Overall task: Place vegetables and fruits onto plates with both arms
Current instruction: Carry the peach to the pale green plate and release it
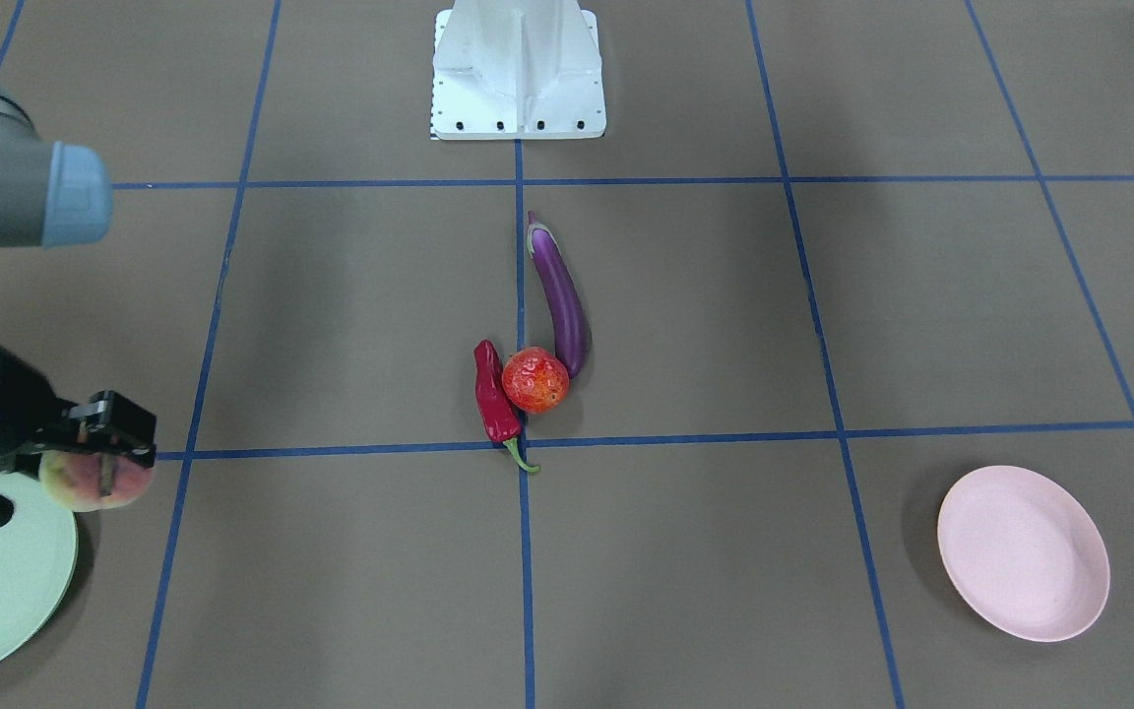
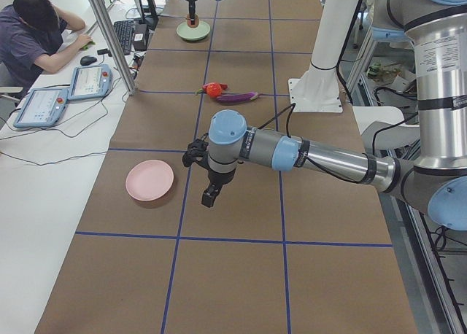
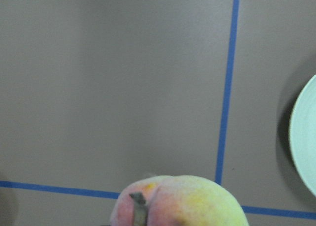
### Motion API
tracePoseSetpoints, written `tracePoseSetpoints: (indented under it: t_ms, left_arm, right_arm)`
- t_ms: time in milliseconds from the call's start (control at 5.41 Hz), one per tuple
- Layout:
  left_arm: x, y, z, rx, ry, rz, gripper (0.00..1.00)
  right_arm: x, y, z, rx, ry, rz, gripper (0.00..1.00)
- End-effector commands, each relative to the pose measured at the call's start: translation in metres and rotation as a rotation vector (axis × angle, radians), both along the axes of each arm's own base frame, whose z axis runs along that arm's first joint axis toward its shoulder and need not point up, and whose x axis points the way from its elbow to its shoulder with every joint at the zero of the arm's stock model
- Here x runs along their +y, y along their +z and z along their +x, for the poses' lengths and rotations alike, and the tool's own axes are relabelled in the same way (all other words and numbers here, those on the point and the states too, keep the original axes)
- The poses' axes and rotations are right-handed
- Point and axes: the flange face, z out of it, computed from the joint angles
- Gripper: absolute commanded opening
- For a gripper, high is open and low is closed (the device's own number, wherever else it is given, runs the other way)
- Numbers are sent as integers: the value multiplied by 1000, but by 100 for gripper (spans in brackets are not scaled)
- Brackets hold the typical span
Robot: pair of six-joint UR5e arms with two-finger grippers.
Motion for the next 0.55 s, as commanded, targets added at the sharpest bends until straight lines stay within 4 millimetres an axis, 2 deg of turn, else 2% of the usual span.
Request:
tracePoseSetpoints:
  t_ms: [0, 185, 370]
  left_arm:
    - [0, 0, 0, 0, 0, -1, 100]
    - [0, 0, 0, 0, 0, -1, 100]
    - [0, -1, 0, 0, 0, 4, 100]
  right_arm:
    - [-14, 116, 63, -33, -35, 52, 0]
    - [-10, 161, 70, -1, -78, 45, 0]
    - [-9, 200, 67, 30, -83, -7, 0]
